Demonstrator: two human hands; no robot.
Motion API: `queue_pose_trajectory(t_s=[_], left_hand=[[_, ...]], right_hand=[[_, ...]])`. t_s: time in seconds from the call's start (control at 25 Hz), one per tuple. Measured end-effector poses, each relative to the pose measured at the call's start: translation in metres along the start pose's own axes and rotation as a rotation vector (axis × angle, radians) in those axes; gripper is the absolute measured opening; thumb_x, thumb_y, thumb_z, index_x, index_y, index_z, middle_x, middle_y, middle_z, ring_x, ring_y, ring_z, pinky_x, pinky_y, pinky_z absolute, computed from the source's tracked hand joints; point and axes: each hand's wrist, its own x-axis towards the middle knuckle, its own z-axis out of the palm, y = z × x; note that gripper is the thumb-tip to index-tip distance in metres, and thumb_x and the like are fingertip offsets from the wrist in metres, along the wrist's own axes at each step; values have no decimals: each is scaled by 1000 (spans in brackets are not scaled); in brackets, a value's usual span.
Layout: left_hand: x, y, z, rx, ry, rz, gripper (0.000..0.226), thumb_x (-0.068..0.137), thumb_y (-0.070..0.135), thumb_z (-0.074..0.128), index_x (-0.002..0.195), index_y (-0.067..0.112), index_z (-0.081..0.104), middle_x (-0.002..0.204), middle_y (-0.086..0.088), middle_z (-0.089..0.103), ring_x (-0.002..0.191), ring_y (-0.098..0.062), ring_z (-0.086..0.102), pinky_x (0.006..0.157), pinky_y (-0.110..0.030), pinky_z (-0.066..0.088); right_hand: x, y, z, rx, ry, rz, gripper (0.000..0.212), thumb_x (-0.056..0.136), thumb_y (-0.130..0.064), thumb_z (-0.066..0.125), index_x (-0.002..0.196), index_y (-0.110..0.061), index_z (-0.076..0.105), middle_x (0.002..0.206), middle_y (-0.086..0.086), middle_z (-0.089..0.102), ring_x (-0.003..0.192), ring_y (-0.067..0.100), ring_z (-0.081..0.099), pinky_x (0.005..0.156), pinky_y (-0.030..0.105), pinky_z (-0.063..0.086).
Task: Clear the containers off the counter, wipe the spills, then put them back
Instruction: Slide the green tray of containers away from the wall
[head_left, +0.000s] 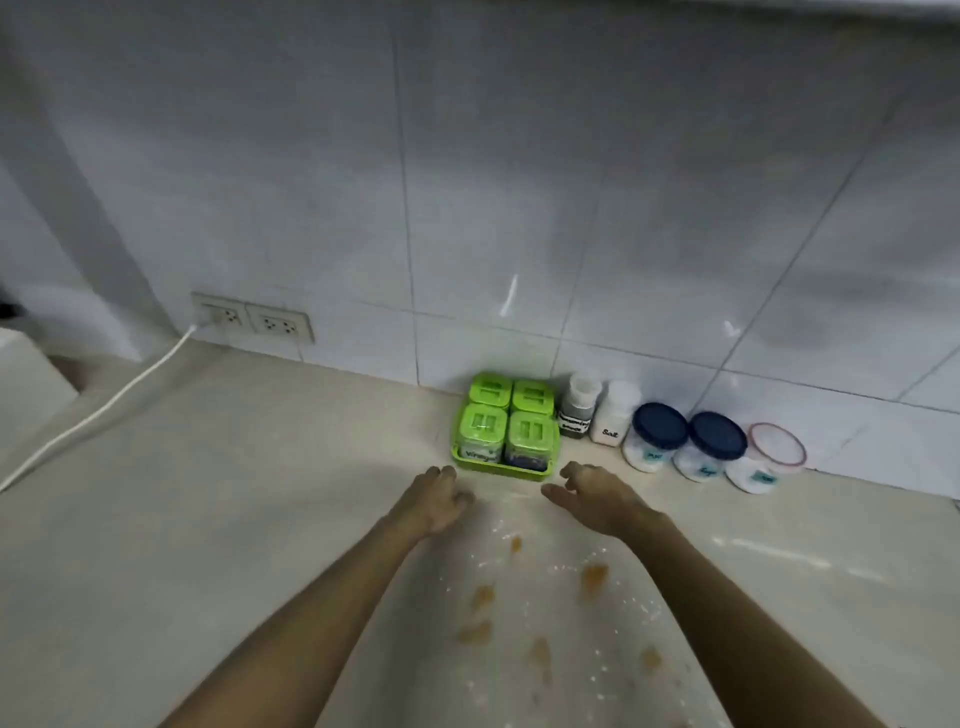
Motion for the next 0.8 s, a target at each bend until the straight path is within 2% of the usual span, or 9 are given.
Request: queue_pose_trajectory(t_s=[0.2,0.28,0.36,0.48,0.56,0.64,0.72,0.8], left_hand=[[56,-1,1,-436,171,-199,42,91,33,56,114,-2,56,118,-22,62,108,-34,58,87,-37,46],[75,5,-2,-642,231,-274,46,87,32,63,117,-1,55,118,-19,62,108,-32,58,88,-35,46],[87,8,-1,-803,243,-329,55,83,33,68,125,2,50,120,-14,60,112,-30,58,93,-33,45],[106,2,10,-881,194,-346,59,81,39,71,126,7,50,118,-8,61,110,-27,60,96,-34,48],[115,-8,17,-929,177,-320,58,76,43,74,120,9,57,117,-5,66,104,-24,64,96,-36,50],[115,-12,15,-953,164,-273,44,75,39,76,108,14,64,109,-4,70,94,-17,65,88,-29,52],[111,-15,8,-940,144,-251,34,78,32,76,104,11,67,100,-5,71,81,-13,63,69,-19,49],[101,-24,-2,-942,137,-248,36,78,30,77,100,3,70,97,-10,73,75,-14,64,61,-17,47]], right_hand=[[57,0,16,339,39,93,50,90,-46,55,118,-6,50,118,15,59,113,34,55,89,36,43],[76,4,21,477,49,188,54,91,-45,54,123,-2,47,122,18,58,117,35,53,90,36,40],[89,11,25,509,28,250,59,92,-47,49,127,0,44,128,21,55,120,35,50,89,34,37],[111,21,36,716,0,327,69,85,-61,48,122,-3,50,115,15,59,104,30,56,93,39,43],[122,22,38,901,-5,354,52,88,-49,55,116,-4,55,107,14,62,90,24,58,83,38,50],[126,23,35,1029,-3,367,37,91,-31,60,114,-2,55,102,14,63,86,24,58,72,34,52],[124,21,36,1075,4,369,38,88,-28,64,112,0,56,100,13,64,84,23,59,70,32,52],[119,8,37,1068,3,332,35,88,-28,64,107,2,60,95,12,65,78,19,59,69,30,51]])
